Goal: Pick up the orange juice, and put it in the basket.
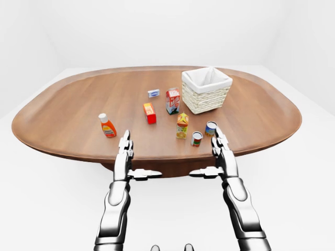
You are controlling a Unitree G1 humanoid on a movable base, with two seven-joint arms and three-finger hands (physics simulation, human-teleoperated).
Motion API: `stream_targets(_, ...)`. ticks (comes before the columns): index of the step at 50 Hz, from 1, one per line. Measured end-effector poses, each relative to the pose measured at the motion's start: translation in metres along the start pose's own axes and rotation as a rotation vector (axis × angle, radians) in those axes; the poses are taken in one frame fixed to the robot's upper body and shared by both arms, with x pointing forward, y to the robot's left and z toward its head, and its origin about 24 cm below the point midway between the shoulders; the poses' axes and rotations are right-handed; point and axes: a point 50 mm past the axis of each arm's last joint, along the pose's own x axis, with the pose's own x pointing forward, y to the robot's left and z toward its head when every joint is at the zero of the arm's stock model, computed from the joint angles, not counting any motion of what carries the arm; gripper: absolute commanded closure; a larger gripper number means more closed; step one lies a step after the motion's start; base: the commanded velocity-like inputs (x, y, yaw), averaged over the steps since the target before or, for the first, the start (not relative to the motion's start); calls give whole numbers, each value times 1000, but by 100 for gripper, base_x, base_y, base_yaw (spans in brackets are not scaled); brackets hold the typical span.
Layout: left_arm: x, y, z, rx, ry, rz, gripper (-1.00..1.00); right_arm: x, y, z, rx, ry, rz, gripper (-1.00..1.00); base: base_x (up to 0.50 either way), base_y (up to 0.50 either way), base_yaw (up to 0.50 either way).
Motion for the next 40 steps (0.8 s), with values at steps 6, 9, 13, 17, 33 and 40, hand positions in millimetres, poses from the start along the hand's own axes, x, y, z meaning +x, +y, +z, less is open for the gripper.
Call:
stream_targets(6,-2,4,3,-3,-4,2,-100,-1,-1,4,2,-9,16,-100,0,0,0)
stream_targets(9,-3,5,4,-4,-6,2,-100,-2,-1,7,3,-17,21,-100,0,0,0)
stream_targets(13,-4,6,6,-6,-9,2,-100,-2,-1,11,5,-28,29,-100,0,0,0)
stream_targets(17,-6,7,11,-4,-18,0,-100,-3,0,18,6,-48,37,-100,0,0,0)
stream_targets(33,-21,23,64,54,-222,-29,-100,-12,8,75,28,-280,102,-100,0,0,0)
stream_targets(40,-28,40,94,74,-354,-1,-100,-20,10,106,28,-419,118,-100,0,0,0)
